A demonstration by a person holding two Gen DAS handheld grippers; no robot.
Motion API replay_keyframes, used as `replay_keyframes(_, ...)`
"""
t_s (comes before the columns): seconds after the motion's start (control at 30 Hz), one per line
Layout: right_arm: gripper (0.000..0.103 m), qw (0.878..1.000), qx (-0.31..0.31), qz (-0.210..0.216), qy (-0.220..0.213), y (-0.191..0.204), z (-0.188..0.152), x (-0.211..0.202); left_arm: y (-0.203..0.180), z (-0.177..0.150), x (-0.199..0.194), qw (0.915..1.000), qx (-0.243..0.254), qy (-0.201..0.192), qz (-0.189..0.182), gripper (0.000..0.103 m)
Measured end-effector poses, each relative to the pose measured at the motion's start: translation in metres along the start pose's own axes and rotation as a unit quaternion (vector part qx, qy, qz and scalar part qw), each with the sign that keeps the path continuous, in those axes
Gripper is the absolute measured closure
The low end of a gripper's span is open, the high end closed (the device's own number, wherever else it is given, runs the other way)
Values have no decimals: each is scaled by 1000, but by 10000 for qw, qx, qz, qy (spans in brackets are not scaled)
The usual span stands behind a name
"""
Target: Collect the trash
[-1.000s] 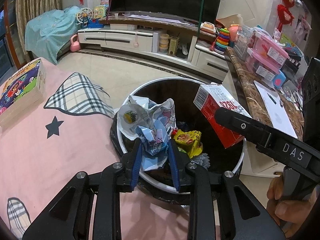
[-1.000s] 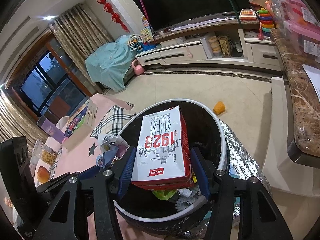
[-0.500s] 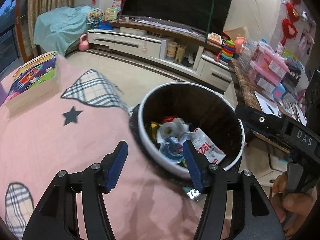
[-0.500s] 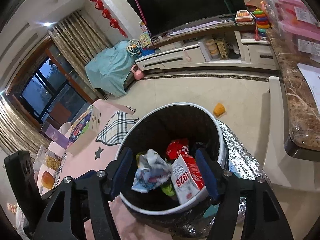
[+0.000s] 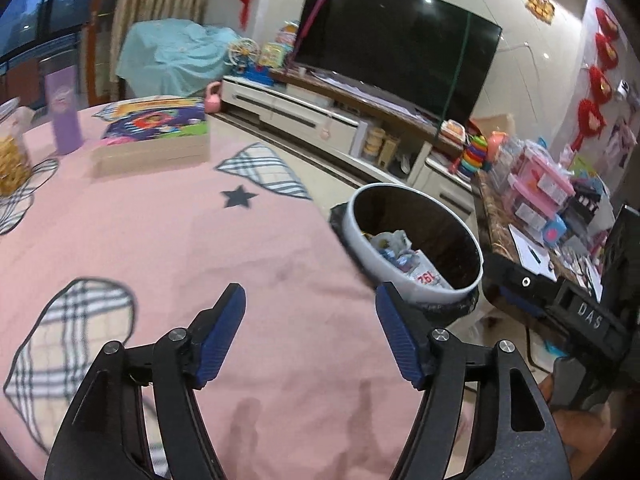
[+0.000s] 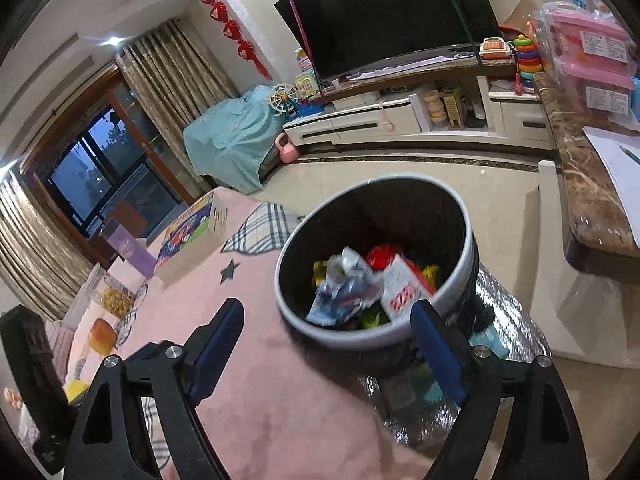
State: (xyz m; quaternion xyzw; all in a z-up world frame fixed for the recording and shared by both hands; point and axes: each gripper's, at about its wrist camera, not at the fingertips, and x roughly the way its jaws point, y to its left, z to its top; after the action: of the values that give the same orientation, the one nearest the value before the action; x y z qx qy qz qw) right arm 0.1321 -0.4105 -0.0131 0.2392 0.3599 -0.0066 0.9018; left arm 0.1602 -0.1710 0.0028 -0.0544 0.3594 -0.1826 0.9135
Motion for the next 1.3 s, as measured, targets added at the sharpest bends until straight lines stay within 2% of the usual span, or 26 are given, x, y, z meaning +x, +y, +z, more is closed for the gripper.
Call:
replay_keyframes(0.17,15,9997,-184,-91,-137,18,-26,-14,20,-20,-30,9994,-185,-255,156,30)
replay_keyframes(0.27,13,9983,-342,-205,-435,31,-37,-27,26,-28,-49,9983,-137,-484,287,29)
replay_keyframes(0.37,7,9936,-633,-357,-861,48,-44,-45,27,-35,-71,9954,-46,-840,460,22)
replay_keyframes(0.43,3,9891,-870,-414,-1117,60,-49,-57,27,-41,-88,9917,-28,-1144,594,13)
replay_keyframes(0.5,1,9830,-1121,-490,-1372,71,-55,-69,27,-49,-104,9862,4,-1467,771,0)
replay_keyframes(0.6,0,9724,-1461,-627,-1709,83,-65,-81,26,-61,-118,9787,86,-1762,1051,0)
replay_keyframes(0.9,0,9705,-1536,-810,-1673,82,-96,-72,33,-79,-123,9722,194,-1820,1462,0)
replay_keyframes(1.3,0,9678,-1571,-722,-1827,87,-107,-78,29,-85,-127,9676,195,-1910,1643,0)
